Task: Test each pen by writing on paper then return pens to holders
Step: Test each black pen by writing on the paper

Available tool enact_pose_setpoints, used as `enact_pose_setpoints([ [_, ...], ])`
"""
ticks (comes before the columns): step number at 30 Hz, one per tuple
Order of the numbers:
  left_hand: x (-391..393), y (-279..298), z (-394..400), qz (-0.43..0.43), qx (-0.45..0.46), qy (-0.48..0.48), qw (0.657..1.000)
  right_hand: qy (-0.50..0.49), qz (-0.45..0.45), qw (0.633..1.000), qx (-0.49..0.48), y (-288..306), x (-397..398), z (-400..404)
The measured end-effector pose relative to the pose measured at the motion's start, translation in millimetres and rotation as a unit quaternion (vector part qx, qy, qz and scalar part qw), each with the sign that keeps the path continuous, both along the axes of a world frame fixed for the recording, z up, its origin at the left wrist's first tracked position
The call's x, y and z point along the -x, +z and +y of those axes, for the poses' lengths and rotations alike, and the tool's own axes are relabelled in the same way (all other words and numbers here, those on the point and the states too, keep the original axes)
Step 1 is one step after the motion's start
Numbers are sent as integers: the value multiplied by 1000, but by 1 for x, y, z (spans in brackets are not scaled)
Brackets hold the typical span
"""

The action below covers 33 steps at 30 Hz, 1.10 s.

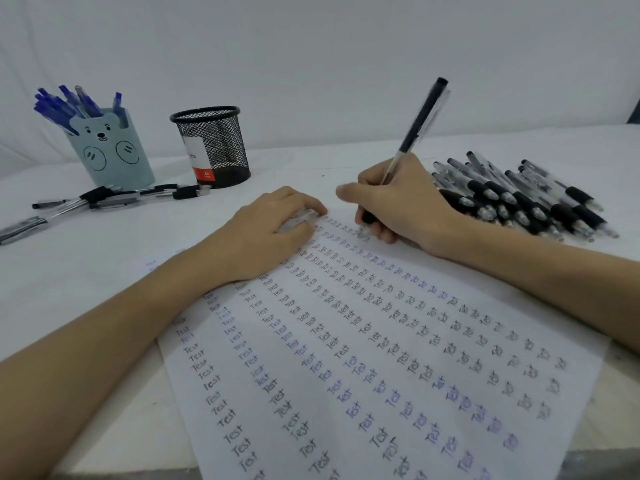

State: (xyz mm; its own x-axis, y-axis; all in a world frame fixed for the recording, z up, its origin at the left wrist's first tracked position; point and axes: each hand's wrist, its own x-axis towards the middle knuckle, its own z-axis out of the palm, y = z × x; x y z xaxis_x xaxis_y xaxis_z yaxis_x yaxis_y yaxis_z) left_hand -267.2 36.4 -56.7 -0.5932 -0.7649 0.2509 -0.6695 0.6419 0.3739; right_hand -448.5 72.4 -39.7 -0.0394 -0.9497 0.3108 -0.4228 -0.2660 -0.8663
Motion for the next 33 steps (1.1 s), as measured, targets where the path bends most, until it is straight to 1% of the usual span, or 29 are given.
enact_pose_setpoints([
  [4,0,0,1,8,-5,-1,1000,-31,29,999,28,-2,1,-2],
  [9,0,-1,1,8,-7,1,1000,-21,30,999,38,-2,1,-3],
  [15,1,0,2,9,-4,1,1000,-6,60,997,43,-3,0,-3],
  [18,0,0,1,8,-2,0,1000,-17,58,997,50,-3,1,-3],
  [23,0,0,0,3,1,-3,1000,-8,60,997,49,-3,1,-3],
  [27,-1,-1,-1,5,2,-2,1000,-18,45,998,49,-2,2,-4],
  [33,-1,-2,-1,9,4,-3,1000,-18,54,997,42,-2,1,-3],
])
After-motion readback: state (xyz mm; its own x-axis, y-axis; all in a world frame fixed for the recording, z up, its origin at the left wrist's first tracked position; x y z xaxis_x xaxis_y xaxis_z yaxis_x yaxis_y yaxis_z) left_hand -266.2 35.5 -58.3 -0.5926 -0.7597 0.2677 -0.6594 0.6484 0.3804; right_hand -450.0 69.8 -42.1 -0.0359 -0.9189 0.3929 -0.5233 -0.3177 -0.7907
